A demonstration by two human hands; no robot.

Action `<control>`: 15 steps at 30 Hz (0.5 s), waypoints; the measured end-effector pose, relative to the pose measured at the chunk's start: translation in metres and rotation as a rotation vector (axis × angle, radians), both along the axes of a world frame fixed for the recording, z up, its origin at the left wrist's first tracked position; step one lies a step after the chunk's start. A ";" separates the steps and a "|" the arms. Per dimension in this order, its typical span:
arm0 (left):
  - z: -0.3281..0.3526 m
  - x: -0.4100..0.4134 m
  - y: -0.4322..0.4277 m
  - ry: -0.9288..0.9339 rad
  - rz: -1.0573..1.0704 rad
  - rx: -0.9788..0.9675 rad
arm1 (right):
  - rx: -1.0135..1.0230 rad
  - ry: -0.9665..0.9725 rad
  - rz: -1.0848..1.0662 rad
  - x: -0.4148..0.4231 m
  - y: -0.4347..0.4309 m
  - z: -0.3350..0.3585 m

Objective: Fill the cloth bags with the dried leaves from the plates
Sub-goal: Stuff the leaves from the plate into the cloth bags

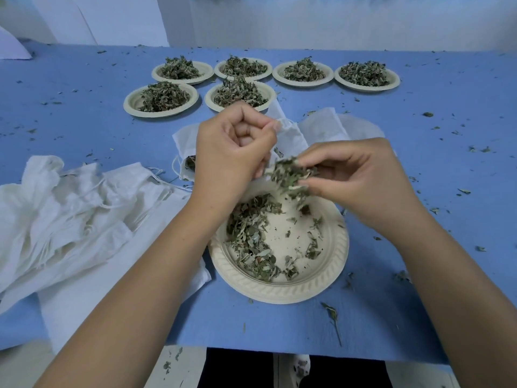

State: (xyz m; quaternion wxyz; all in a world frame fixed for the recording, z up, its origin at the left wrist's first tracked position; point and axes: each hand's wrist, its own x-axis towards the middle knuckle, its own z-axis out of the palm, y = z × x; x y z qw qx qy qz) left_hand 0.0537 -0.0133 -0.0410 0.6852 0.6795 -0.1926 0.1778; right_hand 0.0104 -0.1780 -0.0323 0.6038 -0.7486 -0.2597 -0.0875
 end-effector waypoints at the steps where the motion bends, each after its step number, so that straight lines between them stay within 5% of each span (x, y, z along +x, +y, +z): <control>1: -0.001 0.000 0.000 0.014 -0.021 0.005 | 0.076 -0.047 0.000 0.000 0.001 0.000; 7: -0.004 0.000 -0.002 -0.018 -0.098 0.054 | 0.280 -0.213 -0.233 0.001 0.007 -0.004; 15: -0.005 -0.003 -0.003 -0.069 -0.117 0.071 | -0.325 -0.558 -0.488 0.006 0.006 -0.014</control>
